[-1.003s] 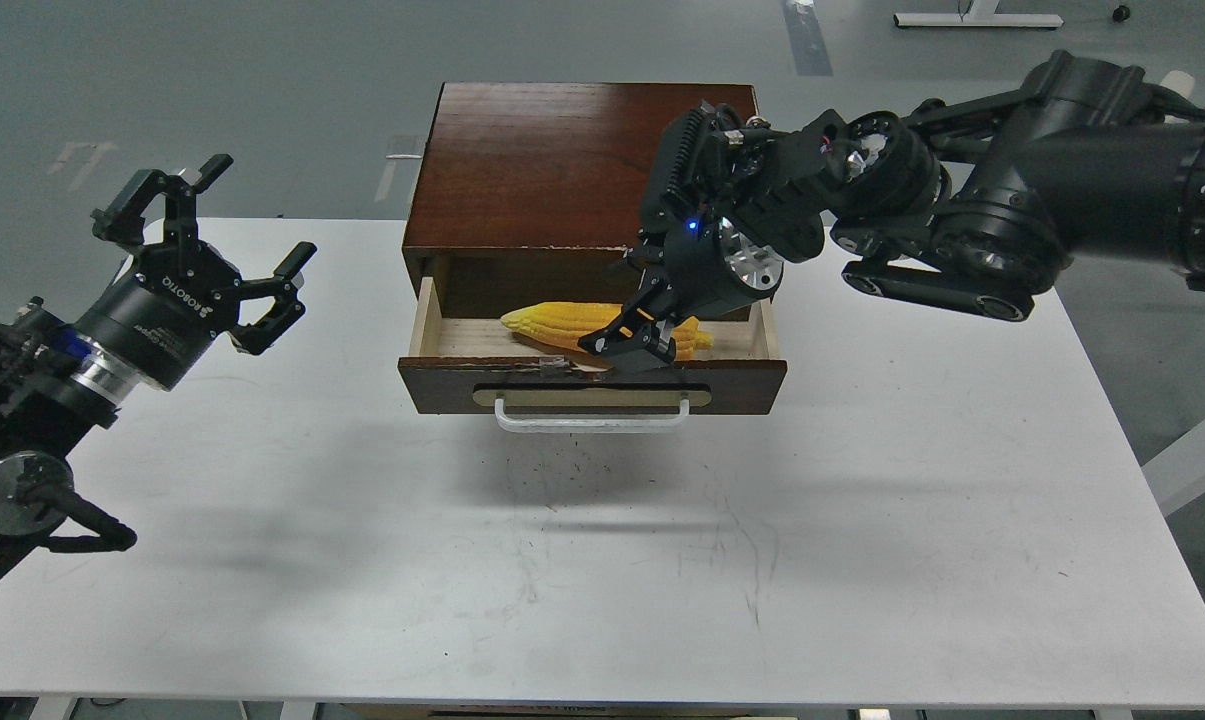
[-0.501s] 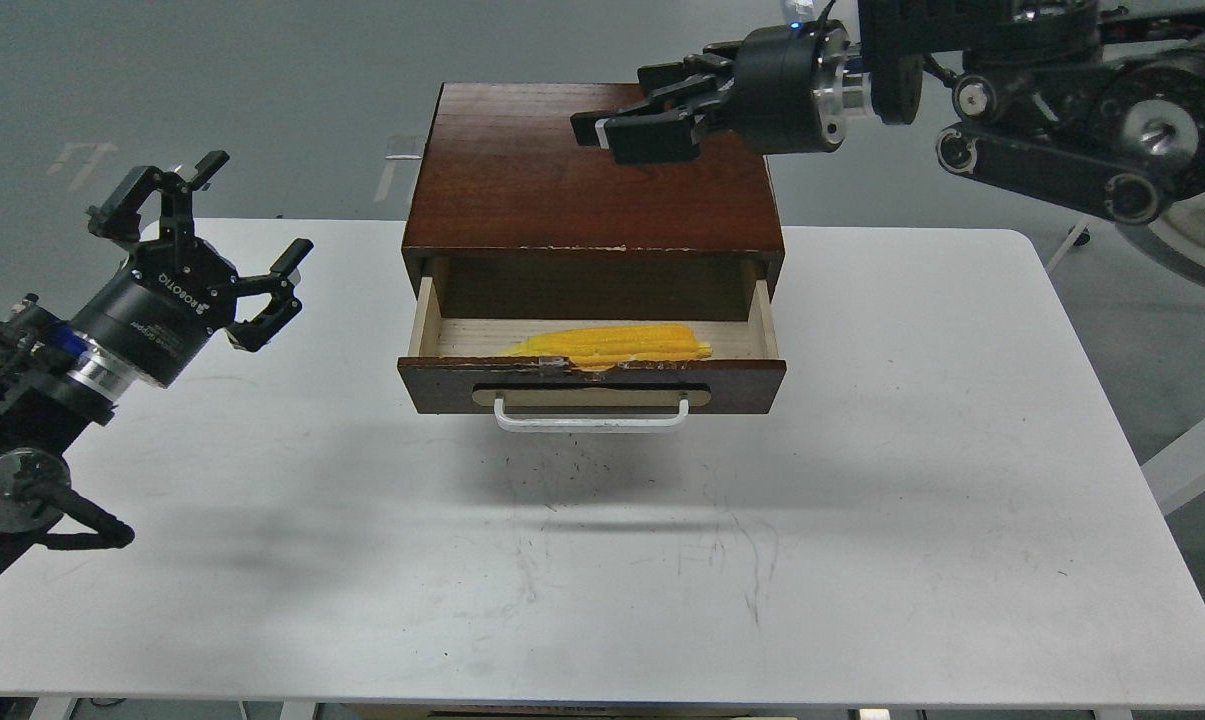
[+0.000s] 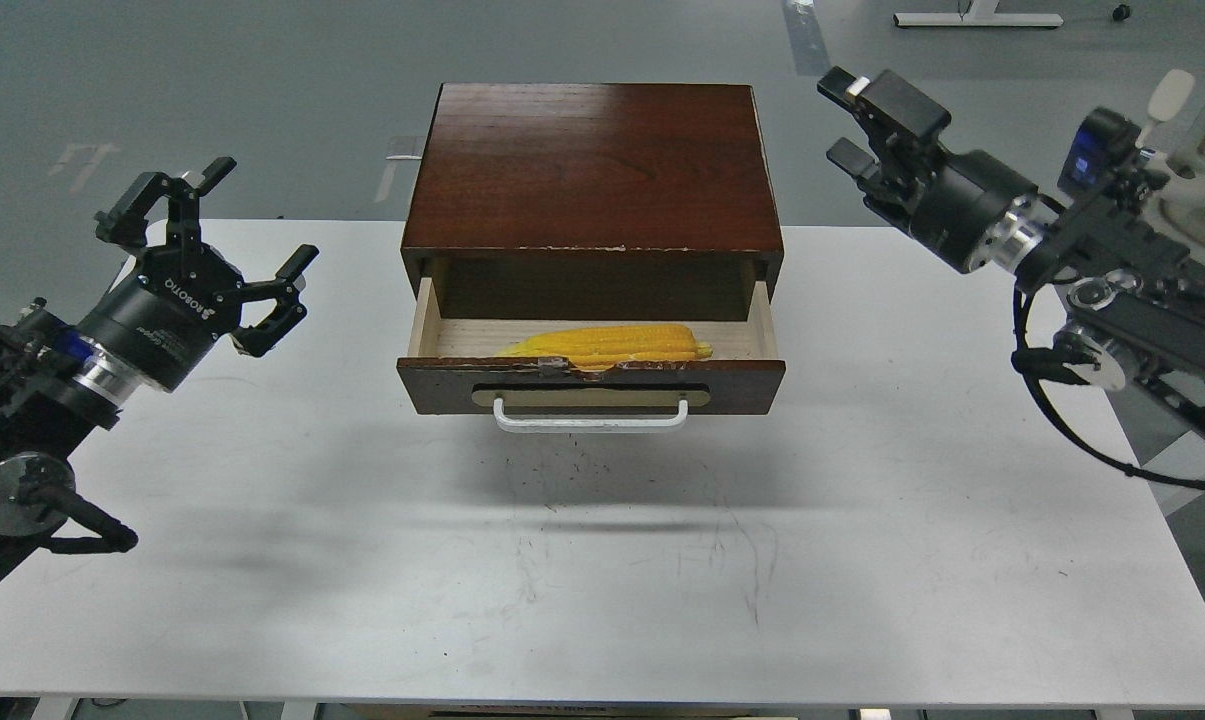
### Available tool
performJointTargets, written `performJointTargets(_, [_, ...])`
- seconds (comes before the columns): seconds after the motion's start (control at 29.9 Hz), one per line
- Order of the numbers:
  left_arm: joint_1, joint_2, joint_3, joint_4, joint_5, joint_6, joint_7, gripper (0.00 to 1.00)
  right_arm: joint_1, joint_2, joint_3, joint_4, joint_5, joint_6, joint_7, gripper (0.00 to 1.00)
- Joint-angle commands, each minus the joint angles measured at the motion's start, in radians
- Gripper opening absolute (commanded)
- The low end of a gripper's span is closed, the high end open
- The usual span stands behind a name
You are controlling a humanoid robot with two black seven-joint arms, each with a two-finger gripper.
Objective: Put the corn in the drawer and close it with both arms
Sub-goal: 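Withdraw the right gripper up and away from the drawer, then bring the left gripper down in front of the drawer's white handle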
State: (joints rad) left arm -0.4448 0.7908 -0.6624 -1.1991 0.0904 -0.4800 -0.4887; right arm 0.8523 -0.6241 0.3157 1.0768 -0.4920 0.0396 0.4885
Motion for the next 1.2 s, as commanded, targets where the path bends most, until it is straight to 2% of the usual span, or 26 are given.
performJointTargets(0.0, [-0.003, 0.008, -0.006, 0.012, 0.0, 0.0, 0.0, 1.0, -0.131, 0.009, 0.078, -0.001, 0.093, 0.005, 0.0, 0.96])
performJointTargets(0.23, [-0.031, 0.042, -0.014, 0.02, 0.034, -0.009, 0.0, 1.0, -0.217, 0.067, 0.089, -0.069, 0.317, 0.019, 0.0, 0.97])
performJointTargets(0.37, [-0.09, 0.08, -0.022, 0.003, 0.279, -0.009, 0.0, 1.0, -0.234, 0.07, 0.089, -0.08, 0.346, 0.039, 0.0, 0.97])
performJointTargets(0.6, [-0.233, 0.108, -0.089, -0.175, 0.841, -0.009, 0.0, 1.0, -0.243, 0.084, 0.086, -0.089, 0.346, 0.042, 0.0, 0.97])
performJointTargets(0.67, [-0.235, 0.107, -0.095, -0.224, 0.919, -0.009, 0.0, 1.0, -0.245, 0.084, 0.086, -0.09, 0.346, 0.042, 0.0, 0.97])
performJointTargets(0.8, [-0.233, 0.099, -0.08, -0.396, 1.144, -0.009, 0.0, 0.99, -0.243, 0.083, 0.077, -0.09, 0.345, 0.042, 0.0, 0.97])
performJointTargets(0.94, [-0.216, 0.068, -0.053, -0.471, 1.324, -0.009, 0.0, 0.95, -0.243, 0.083, 0.072, -0.09, 0.345, 0.043, 0.0, 0.97])
performJointTargets(1.07, [-0.21, 0.044, 0.059, -0.501, 1.419, -0.009, 0.0, 0.77, -0.245, 0.083, 0.068, -0.095, 0.345, 0.043, 0.0, 0.97])
performJointTargets(1.1, [-0.209, 0.033, 0.094, -0.501, 1.419, -0.009, 0.0, 0.61, -0.246, 0.083, 0.068, -0.097, 0.345, 0.043, 0.0, 0.97])
performJointTargets(1.14, [-0.207, 0.028, 0.11, -0.501, 1.421, -0.009, 0.0, 0.5, -0.246, 0.083, 0.066, -0.097, 0.345, 0.043, 0.0, 0.97])
performJointTargets(1.17, [-0.2, 0.019, 0.139, -0.501, 1.421, -0.009, 0.0, 0.27, -0.251, 0.083, 0.066, -0.097, 0.345, 0.043, 0.0, 0.97])
